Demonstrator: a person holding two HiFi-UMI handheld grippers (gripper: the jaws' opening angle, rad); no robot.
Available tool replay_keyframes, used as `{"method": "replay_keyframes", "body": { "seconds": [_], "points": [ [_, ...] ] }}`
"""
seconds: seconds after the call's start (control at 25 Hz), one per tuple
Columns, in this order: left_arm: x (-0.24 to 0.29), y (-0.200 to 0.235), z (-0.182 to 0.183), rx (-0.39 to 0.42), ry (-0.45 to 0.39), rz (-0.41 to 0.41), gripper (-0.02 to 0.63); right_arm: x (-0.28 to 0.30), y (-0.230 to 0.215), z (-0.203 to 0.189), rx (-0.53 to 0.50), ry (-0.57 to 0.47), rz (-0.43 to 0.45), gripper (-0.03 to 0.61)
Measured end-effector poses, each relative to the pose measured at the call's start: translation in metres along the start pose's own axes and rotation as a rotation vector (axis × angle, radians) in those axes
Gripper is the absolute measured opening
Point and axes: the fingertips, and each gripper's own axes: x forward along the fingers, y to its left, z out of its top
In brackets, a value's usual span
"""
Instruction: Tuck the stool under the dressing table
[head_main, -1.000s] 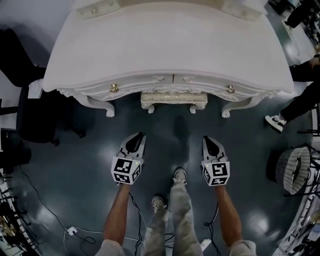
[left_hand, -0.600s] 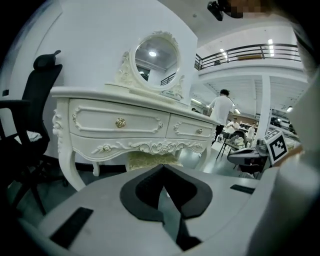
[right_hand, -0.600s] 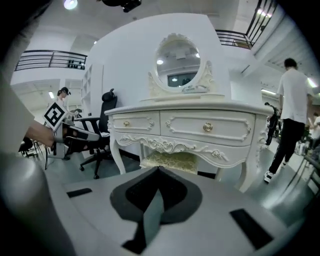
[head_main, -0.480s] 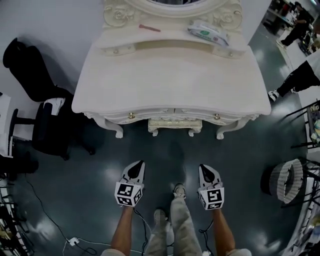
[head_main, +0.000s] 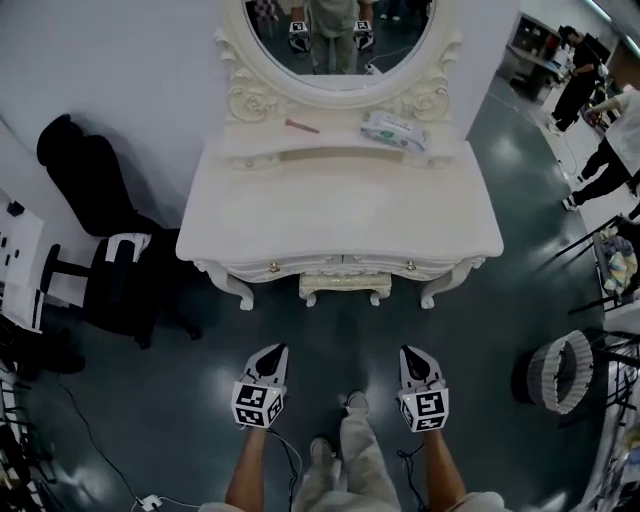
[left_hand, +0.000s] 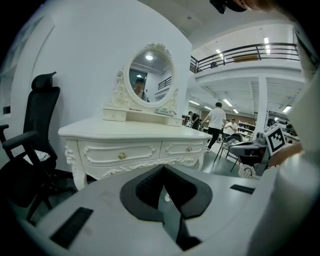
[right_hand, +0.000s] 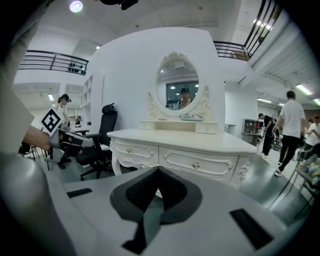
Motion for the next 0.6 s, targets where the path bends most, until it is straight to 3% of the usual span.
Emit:
{"method": "replay_keyframes", "body": {
  "seconds": [0.6],
  "points": [
    [-0.085, -0.042, 0.056, 0.0, -0.052, -0.022, 0.014, -0.089, 0.031, 0.06, 0.002, -0.057, -0.028, 0.0]
  ]
}}
